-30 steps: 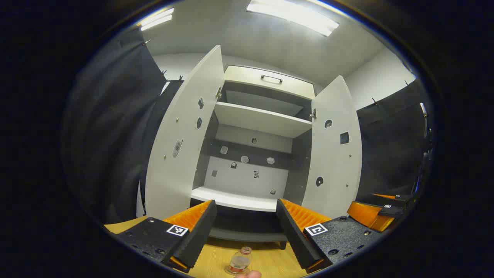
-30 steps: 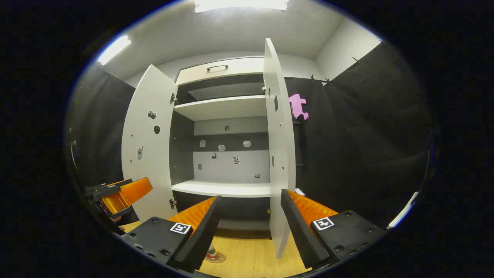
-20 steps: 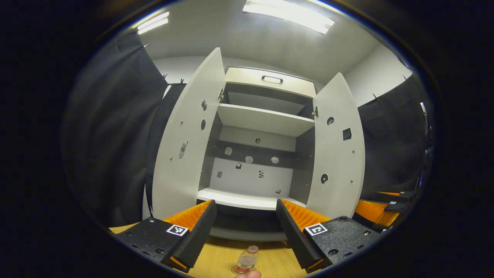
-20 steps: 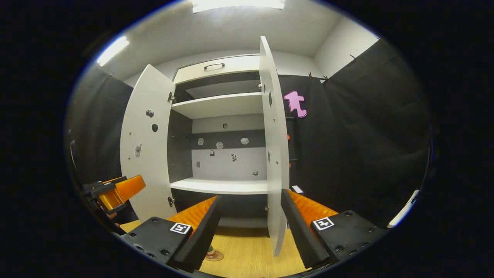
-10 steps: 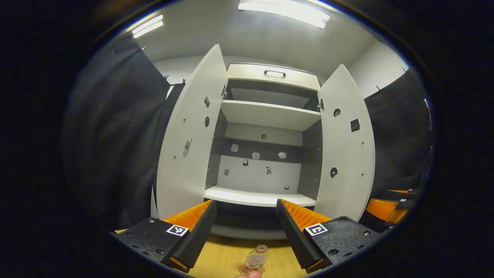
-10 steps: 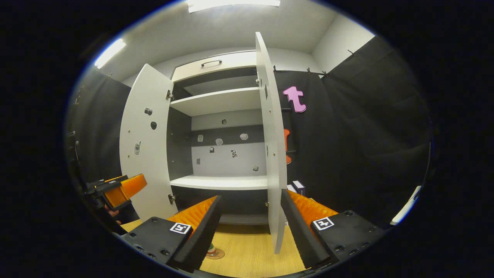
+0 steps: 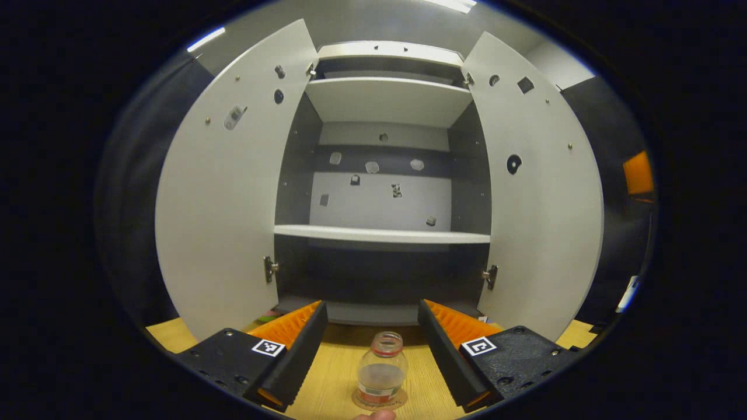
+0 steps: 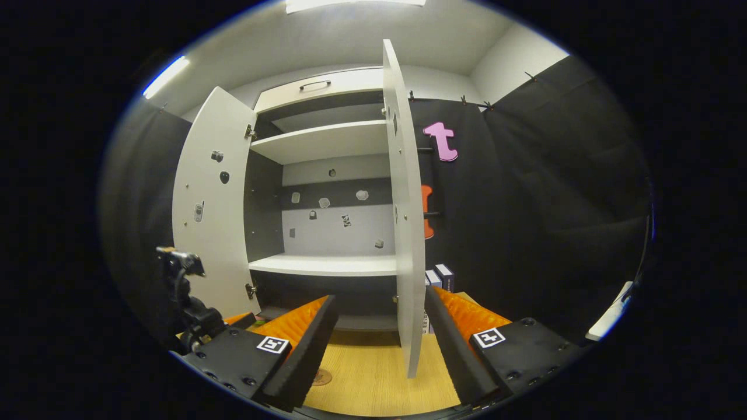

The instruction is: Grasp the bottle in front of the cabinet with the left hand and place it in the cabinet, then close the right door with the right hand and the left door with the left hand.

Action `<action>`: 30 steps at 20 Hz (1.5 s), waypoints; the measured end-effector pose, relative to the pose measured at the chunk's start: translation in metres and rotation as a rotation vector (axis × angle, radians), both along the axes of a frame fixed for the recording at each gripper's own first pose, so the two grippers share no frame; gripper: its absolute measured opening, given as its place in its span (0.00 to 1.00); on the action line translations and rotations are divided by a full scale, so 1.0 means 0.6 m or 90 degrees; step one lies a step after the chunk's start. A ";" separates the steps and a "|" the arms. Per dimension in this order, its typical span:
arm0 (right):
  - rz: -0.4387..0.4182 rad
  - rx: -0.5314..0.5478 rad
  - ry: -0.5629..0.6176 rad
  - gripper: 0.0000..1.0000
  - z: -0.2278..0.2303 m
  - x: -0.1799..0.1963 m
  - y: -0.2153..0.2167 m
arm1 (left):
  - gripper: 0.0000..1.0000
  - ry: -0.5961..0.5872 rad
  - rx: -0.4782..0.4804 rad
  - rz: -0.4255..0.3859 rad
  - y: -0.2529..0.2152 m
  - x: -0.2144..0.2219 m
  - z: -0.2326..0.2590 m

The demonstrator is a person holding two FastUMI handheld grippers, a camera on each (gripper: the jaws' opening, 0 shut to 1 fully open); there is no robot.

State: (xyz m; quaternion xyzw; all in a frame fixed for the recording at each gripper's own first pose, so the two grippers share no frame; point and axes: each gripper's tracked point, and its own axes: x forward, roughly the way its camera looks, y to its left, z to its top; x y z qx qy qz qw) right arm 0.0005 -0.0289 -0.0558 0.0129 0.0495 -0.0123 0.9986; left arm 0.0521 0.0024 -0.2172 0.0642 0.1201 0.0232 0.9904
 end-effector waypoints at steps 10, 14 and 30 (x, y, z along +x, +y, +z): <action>0.014 -0.016 0.056 0.98 -0.046 -0.031 0.014 | 0.95 0.111 -0.004 0.042 0.032 -0.024 -0.210; 0.012 -0.015 0.065 0.98 -0.054 -0.027 0.008 | 0.73 0.129 -0.038 0.027 0.021 -0.030 -0.225; 0.020 0.058 0.075 0.98 -0.118 -0.032 0.003 | 0.69 -0.033 -0.152 -0.093 -0.002 0.092 0.340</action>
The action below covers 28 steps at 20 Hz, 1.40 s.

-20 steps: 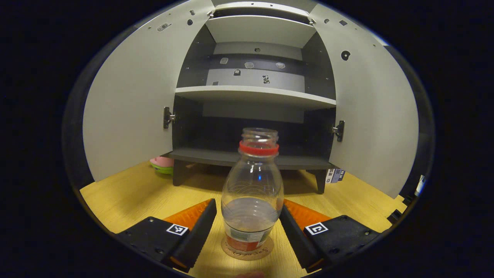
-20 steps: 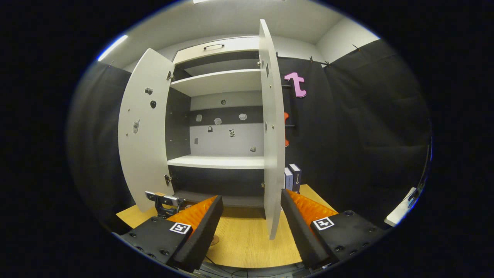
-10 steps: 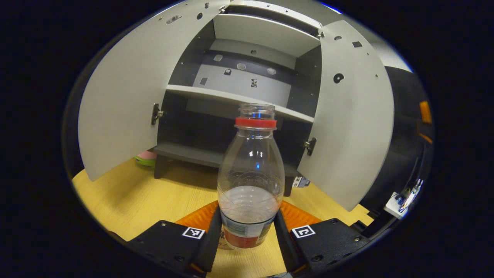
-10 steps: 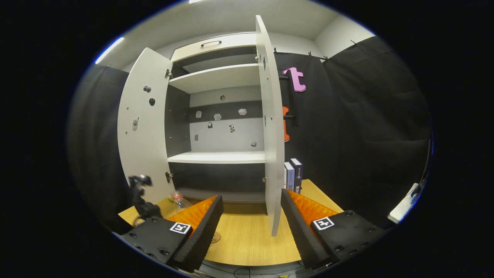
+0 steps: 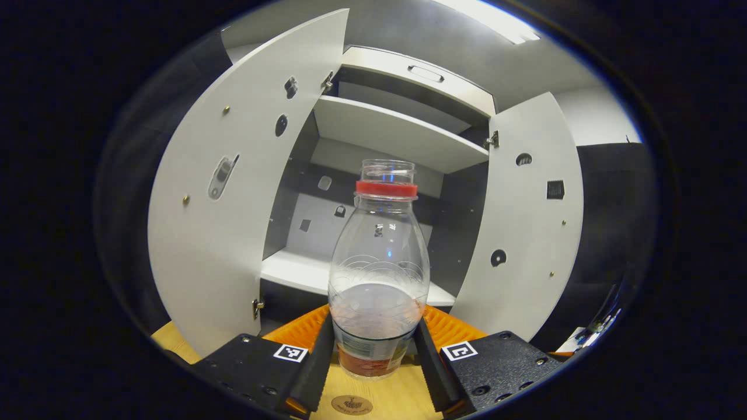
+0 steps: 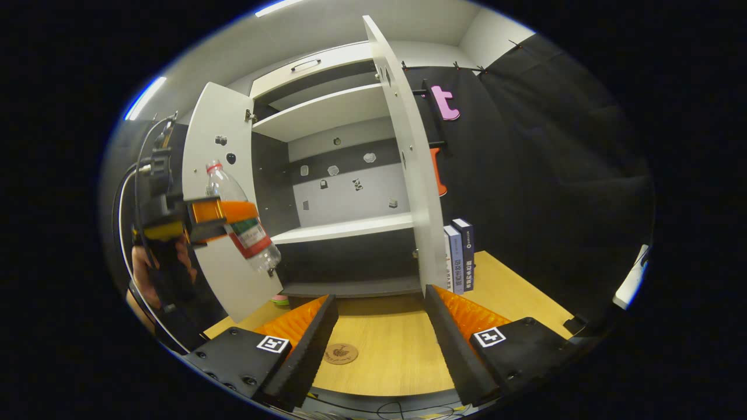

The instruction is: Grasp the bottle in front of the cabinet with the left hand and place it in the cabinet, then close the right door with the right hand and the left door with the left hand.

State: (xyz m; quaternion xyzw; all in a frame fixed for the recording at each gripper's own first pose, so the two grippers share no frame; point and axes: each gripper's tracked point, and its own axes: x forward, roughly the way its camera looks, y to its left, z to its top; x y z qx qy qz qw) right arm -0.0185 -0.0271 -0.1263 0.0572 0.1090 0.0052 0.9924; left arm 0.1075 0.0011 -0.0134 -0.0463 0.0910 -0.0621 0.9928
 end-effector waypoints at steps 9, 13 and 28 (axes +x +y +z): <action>-0.168 -0.027 -0.011 0.98 0.015 -0.050 -0.131 | 0.70 0.013 0.061 -0.029 -0.058 0.311 0.037; -0.236 -0.031 -0.004 0.99 0.006 -0.078 -0.180 | 0.70 0.047 0.120 -0.033 -0.081 0.398 -0.036; -0.338 -0.023 0.015 0.98 -0.006 -0.100 -0.236 | 0.76 0.164 0.110 -0.018 -0.075 0.479 -0.196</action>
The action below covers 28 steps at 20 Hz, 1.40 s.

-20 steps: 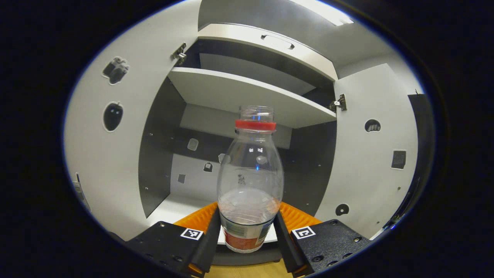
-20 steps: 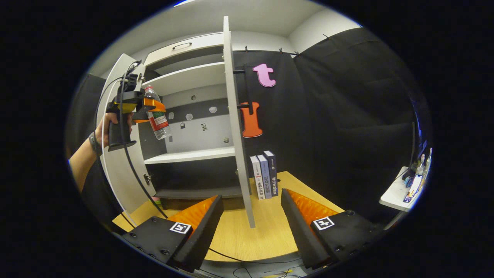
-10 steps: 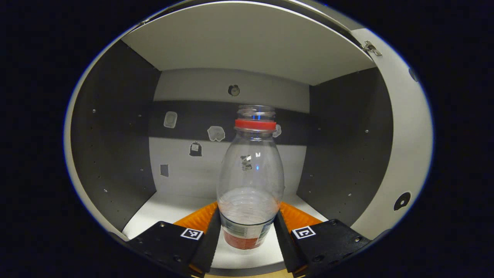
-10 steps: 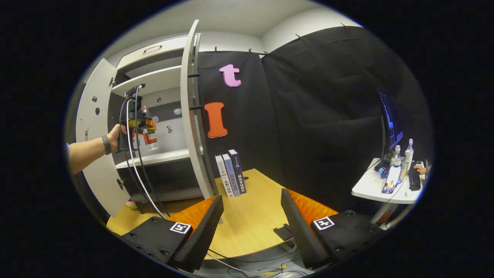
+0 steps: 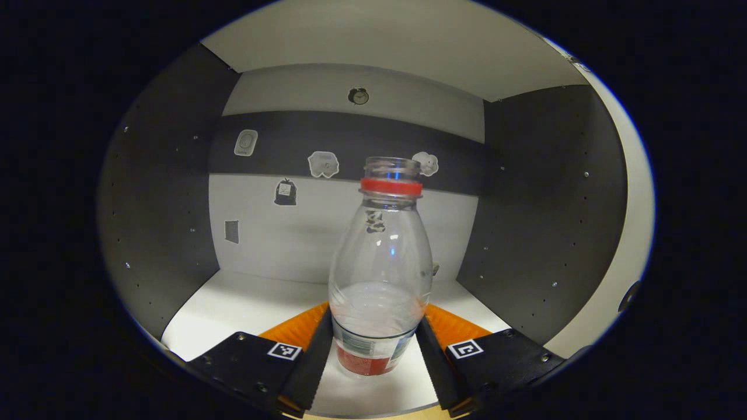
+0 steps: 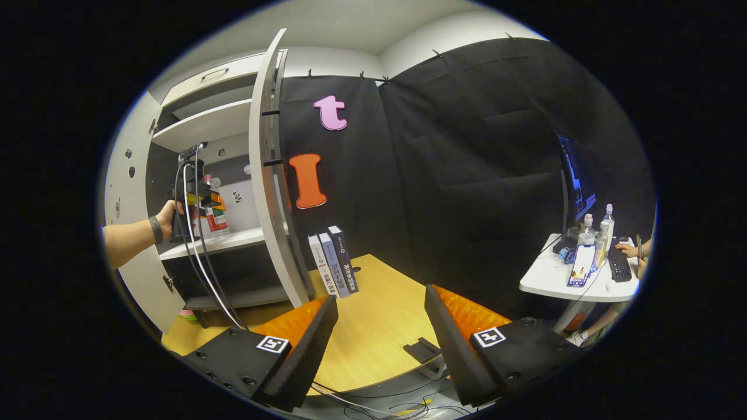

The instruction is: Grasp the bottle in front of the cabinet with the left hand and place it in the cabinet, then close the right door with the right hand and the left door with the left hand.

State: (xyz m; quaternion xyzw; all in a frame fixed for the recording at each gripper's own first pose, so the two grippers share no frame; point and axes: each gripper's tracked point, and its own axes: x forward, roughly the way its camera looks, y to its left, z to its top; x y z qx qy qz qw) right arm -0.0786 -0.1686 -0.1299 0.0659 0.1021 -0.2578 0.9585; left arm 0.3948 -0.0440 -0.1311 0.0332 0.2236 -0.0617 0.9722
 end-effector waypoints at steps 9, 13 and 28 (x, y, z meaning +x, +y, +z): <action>0.023 0.012 0.002 0.99 0.001 0.020 0.018 | 0.95 -0.145 -0.067 -0.031 -0.012 -0.019 0.101; 0.058 0.011 -0.016 0.98 0.027 0.042 0.038 | 0.94 -0.236 -0.090 -0.051 -0.010 -0.070 0.196; 0.287 -0.040 -0.096 0.98 0.154 0.123 0.138 | 0.94 -0.254 -0.107 0.031 0.059 -0.501 0.263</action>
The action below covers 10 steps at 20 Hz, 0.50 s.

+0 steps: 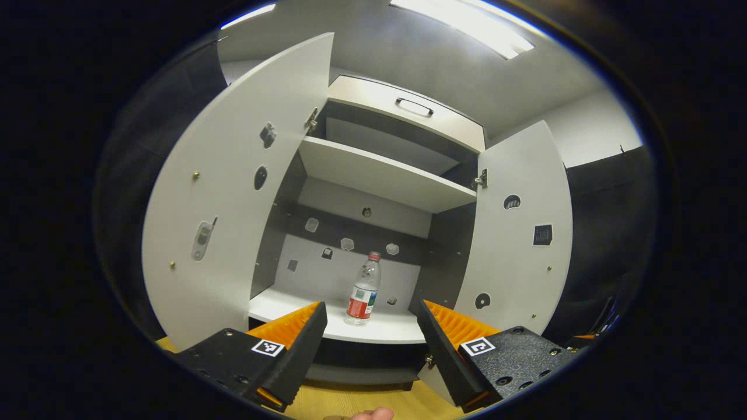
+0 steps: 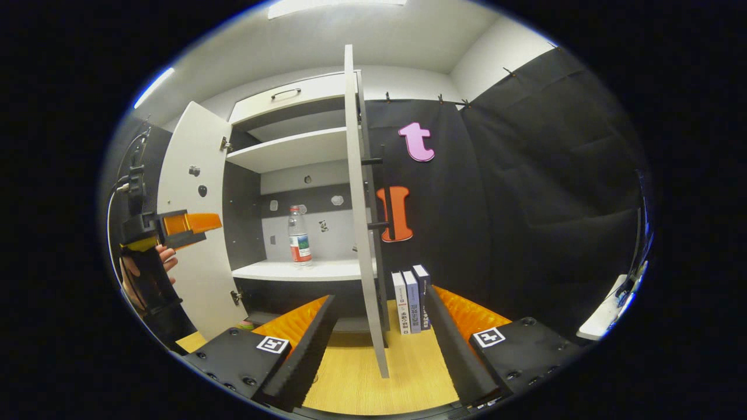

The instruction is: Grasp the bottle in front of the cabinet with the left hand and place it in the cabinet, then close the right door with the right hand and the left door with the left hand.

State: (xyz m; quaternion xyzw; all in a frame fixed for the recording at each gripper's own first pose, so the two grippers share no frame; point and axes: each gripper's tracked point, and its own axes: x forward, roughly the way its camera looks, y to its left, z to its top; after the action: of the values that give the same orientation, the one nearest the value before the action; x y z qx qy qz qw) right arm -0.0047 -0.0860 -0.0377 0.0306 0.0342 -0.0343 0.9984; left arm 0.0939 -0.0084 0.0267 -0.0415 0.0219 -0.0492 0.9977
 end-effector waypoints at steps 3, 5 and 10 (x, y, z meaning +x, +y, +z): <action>0.038 0.015 -0.001 0.98 0.001 0.000 0.024 | 0.95 0.002 0.001 0.059 0.027 -0.053 -0.031; 0.051 0.021 -0.005 0.98 0.011 0.002 0.028 | 0.95 0.000 0.012 0.085 0.039 -0.082 -0.046; 0.038 -0.010 -0.067 0.98 0.107 0.036 -0.023 | 0.95 0.010 0.060 0.100 0.047 -0.123 -0.069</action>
State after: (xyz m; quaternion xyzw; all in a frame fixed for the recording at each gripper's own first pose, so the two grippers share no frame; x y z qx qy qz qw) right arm 0.0166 -0.0997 0.0266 0.0233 -0.0181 -0.0031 0.9996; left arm 0.0200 0.0199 -0.0147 0.0033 0.0284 0.0307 0.9991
